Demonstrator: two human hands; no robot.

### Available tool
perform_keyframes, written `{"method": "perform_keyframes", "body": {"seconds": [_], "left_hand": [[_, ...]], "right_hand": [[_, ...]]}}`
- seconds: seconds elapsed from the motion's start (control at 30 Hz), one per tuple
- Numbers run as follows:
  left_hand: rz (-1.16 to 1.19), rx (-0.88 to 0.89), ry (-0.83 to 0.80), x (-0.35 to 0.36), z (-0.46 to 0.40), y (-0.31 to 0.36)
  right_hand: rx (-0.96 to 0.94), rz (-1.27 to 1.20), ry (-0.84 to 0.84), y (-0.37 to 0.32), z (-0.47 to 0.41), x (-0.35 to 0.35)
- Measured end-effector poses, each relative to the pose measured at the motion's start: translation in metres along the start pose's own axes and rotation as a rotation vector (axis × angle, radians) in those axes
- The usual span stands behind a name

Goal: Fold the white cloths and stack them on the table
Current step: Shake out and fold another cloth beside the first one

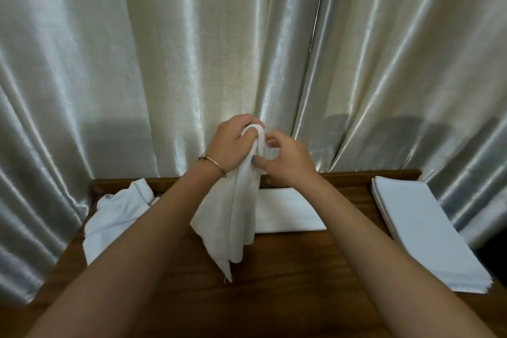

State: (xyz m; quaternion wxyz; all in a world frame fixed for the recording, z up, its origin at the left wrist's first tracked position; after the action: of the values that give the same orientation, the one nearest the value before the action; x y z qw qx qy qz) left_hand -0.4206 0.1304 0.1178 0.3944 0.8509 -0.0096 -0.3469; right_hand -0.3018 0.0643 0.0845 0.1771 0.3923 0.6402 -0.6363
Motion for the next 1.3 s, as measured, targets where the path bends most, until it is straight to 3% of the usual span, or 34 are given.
{"method": "perform_keyframes", "body": {"seconds": [0.1,0.23,0.3,0.67,0.83,0.97,1.13,1.3], "left_hand": [[-0.112,0.027,-0.08,-0.004,0.015,0.004],[-0.279,-0.002,-0.131,-0.013,0.035,-0.011],[-0.373,-0.054,-0.176,-0.016,0.04,-0.019],[-0.439,-0.198,-0.193,-0.074,0.079,-0.032],[-0.512,-0.29,-0.22,-0.1,0.105,-0.031],[-0.598,-0.417,-0.279,-0.12,0.127,-0.045],[-0.567,-0.38,-0.2,-0.132,0.131,-0.038],[-0.593,-0.346,-0.176,-0.153,0.125,-0.029]], "right_hand": [[0.039,-0.039,0.045,-0.001,0.01,-0.014],[-0.063,0.381,0.149,-0.029,0.031,-0.037],[-0.106,0.455,0.171,-0.045,0.036,-0.043],[0.065,0.246,0.546,-0.075,0.083,-0.128],[0.297,0.226,0.693,-0.062,0.127,-0.15],[0.345,0.163,0.758,-0.054,0.155,-0.157],[0.419,0.144,0.824,-0.045,0.182,-0.165],[0.513,0.121,0.772,-0.022,0.201,-0.167]]}}
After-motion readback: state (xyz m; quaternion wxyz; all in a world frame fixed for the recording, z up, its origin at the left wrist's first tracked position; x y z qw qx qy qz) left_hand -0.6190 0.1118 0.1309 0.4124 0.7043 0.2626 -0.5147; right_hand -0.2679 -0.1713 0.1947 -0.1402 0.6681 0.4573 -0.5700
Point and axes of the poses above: each hand's wrist, its own z-axis away from the middle knuckle, its own x-axis out of the palm, y = z × x, the point moved 4 cm from there along -z, towards the middle knuckle, and after that the axes turned 7 degrees about -y, right-handed, at the moved point
